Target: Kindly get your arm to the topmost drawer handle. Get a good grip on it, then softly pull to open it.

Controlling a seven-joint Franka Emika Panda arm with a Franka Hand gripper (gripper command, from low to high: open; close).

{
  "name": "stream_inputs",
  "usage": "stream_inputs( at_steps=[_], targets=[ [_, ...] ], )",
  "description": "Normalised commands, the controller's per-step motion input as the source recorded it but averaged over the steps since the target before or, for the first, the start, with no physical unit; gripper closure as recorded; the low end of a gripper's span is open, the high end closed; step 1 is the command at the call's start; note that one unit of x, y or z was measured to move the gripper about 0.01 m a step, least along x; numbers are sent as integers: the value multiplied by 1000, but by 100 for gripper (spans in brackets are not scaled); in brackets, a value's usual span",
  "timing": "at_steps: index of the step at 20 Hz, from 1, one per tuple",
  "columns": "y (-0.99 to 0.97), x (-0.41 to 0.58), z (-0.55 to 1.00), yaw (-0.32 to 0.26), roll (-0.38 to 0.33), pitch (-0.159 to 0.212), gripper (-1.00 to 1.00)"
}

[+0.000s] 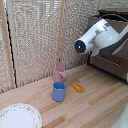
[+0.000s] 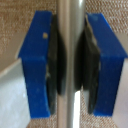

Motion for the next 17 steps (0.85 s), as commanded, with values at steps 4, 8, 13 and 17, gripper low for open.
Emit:
stream_inputs(
  at_steps=[4,8,13,17],
  targets=[
    [-5,79,473,31,81,11,-100],
    [90,92,483,-75,189,-28,-100],
    [402,115,23,-130,338,-88,-100],
    [347,98,2,-148,369,-2,-100]
  ],
)
